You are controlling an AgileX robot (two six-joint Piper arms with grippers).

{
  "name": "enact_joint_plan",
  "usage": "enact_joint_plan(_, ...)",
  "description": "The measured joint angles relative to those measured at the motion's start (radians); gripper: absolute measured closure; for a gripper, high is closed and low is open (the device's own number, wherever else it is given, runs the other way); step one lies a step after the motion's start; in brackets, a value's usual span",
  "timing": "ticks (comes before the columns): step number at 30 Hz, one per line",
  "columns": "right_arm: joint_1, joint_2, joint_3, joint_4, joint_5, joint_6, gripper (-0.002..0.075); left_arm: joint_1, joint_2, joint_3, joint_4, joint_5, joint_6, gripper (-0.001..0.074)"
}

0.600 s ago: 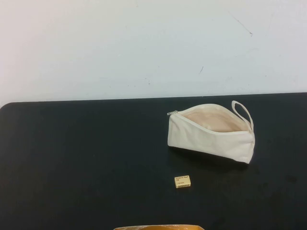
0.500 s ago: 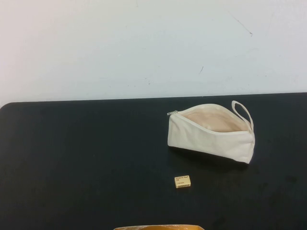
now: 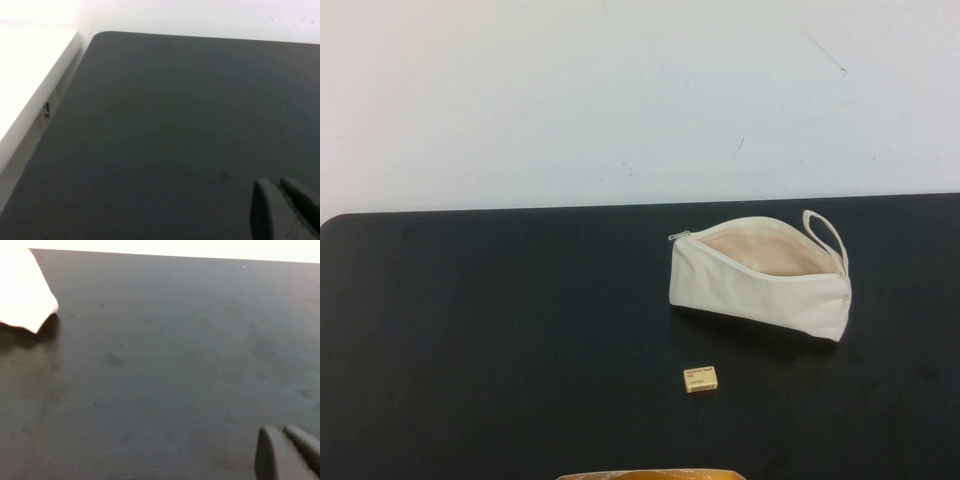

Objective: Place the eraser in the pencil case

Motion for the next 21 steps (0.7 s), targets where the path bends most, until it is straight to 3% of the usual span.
enact_joint_plan(6,0.000,0.000,0.000,0.000,0.000,0.000,0.0727,0.000,0.000,0.000,-0.005,0.000,0.000,0.0737)
enact_joint_plan(11,0.000,0.000,0.000,0.000,0.000,0.000,0.0727,0.000,0.000,0.000,-0.116,0.000,-0.002,0.0737)
enact_joint_plan(14,0.000,0.000,0.000,0.000,0.000,0.000,0.0727,0.000,0.000,0.004,-0.342,-0.002,-0.057,0.0737)
enact_joint_plan(15,0.000,0.000,0.000,0.000,0.000,0.000,0.0727,0.000,0.000,0.004,-0.551,-0.002,-0.094,0.0737)
enact_joint_plan(17,0.000,0.000,0.000,0.000,0.000,0.000,0.0727,0.000,0.000,0.004,-0.713,-0.008,-0.109,0.0737)
enact_joint_plan(21,0.000,0.000,0.000,0.000,0.000,0.000,0.0727,0.000,0.000,0.004,-0.851,-0.039,-0.123,0.0735)
